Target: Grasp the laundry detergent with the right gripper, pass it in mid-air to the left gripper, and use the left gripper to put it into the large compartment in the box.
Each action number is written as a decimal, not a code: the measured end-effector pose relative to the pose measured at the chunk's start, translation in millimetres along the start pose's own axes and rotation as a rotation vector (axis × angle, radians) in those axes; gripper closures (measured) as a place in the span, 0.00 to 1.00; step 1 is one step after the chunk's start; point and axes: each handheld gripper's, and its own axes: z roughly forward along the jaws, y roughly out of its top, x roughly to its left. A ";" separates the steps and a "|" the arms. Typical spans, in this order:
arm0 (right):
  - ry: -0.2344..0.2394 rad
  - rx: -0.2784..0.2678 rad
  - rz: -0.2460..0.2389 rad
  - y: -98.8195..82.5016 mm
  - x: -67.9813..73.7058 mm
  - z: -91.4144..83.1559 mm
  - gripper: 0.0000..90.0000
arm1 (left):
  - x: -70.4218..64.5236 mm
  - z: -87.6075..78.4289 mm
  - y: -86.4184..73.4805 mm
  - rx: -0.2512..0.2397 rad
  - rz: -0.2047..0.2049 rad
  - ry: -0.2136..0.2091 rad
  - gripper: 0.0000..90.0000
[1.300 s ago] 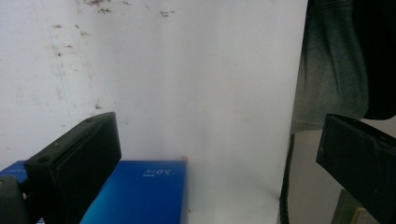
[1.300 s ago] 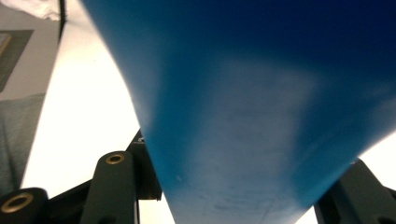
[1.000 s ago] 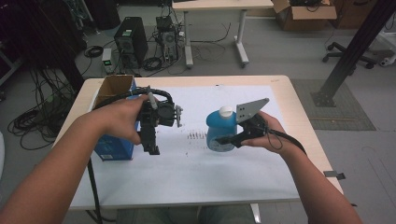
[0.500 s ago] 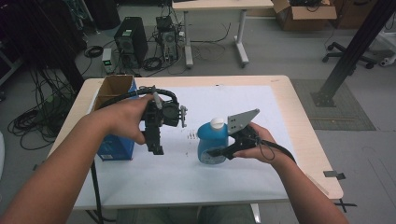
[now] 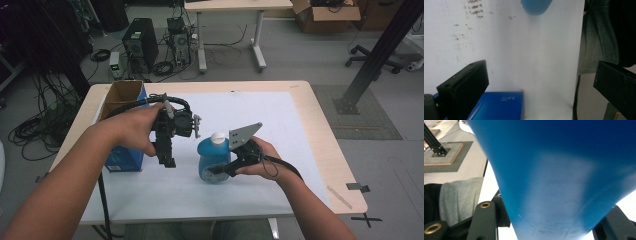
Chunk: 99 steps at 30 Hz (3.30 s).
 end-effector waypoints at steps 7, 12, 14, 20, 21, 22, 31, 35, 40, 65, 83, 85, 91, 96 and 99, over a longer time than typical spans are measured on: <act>-0.004 0.011 -0.013 8.2 3.8 14.1 0.50 | -1.1 0.6 2.1 -0.003 0.004 0.001 0.00; -0.001 0.011 -0.018 14.2 6.0 23.5 0.50 | -1.4 1.2 3.5 -0.003 0.007 -0.001 0.00; -0.001 0.011 -0.018 15.1 6.1 25.1 0.50 | -1.7 1.1 4.1 -0.005 0.009 -0.002 0.00; -0.008 0.013 -0.025 21.1 6.8 35.2 0.50 | -2.7 2.0 4.7 0.000 0.010 0.000 0.00; -0.013 0.020 -0.028 21.7 7.1 36.4 0.50 | -3.1 2.4 4.9 0.000 0.011 0.000 0.00; -0.015 0.021 -0.027 22.0 7.3 37.9 0.50 | -3.1 2.4 4.9 0.000 0.011 0.000 0.00; -0.017 0.021 -0.021 23.1 10.3 47.1 0.50 | -5.6 9.7 5.9 -0.009 0.009 -0.010 0.00; -0.019 0.019 -0.019 25.2 12.0 51.4 0.50 | -7.4 10.1 7.0 -0.010 0.012 -0.006 0.00; -0.018 0.017 -0.017 27.4 13.5 53.7 0.50 | -8.3 10.1 7.7 -0.012 0.013 -0.001 0.00; -0.032 0.011 -0.010 35.8 18.1 67.7 0.49 | -9.1 16.7 9.9 -0.023 0.008 0.010 0.00; -0.037 0.014 -0.011 36.1 20.2 69.0 0.49 | -11.4 20.6 15.4 -0.027 -0.017 0.010 0.04; -0.037 0.015 -0.013 36.2 20.3 68.8 0.49 | -11.5 20.3 15.7 -0.030 -0.016 0.013 0.06; -0.035 0.014 -0.021 36.6 20.6 68.2 0.49 | -11.3 19.2 15.8 -0.027 -0.012 0.015 0.11; -0.037 0.013 -0.020 37.3 20.7 67.9 0.49 | -12.1 19.5 16.7 -0.024 -0.007 0.019 0.14; -0.037 0.013 -0.015 37.6 21.2 67.8 0.49 | -12.7 19.7 16.9 -0.028 -0.014 0.022 0.14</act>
